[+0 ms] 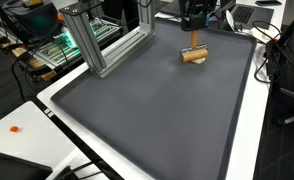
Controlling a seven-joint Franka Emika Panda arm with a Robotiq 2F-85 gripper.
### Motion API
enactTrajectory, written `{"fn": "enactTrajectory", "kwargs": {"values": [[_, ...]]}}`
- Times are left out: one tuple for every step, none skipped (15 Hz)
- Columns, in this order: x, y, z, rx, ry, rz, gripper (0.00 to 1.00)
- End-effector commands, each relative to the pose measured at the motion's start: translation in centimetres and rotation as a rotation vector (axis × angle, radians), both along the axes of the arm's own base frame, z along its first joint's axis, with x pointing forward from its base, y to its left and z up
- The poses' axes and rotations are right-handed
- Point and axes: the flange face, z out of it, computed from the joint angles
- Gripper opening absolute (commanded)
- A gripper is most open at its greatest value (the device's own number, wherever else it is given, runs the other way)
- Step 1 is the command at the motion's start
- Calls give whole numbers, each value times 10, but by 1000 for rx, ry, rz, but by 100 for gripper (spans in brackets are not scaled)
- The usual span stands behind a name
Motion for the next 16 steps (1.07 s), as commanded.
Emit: {"fn": "enactTrajectory", "kwargs": {"values": [[4,0,1,12,-4,-92,35],[4,1,1,18,-3,-105,35],[4,2,0,24,5,-123,35],[4,3,-2,28,14,-138,35],[4,5,-3,40,26,-149,35],[4,6,-4,51,36,-160,35],[4,7,-6,68,49,-165,35],[4,9,-7,84,58,-169,35],[3,10,-7,96,66,-178,35],[3,10,-7,103,69,-182,35],[3,11,-8,108,73,-184,35],[2,12,-9,109,77,-188,35],[1,13,-11,113,81,-187,35],[0,14,-13,113,85,-187,35],[-1,15,-15,112,90,-185,35],[-2,17,-16,113,95,-181,35]]}}
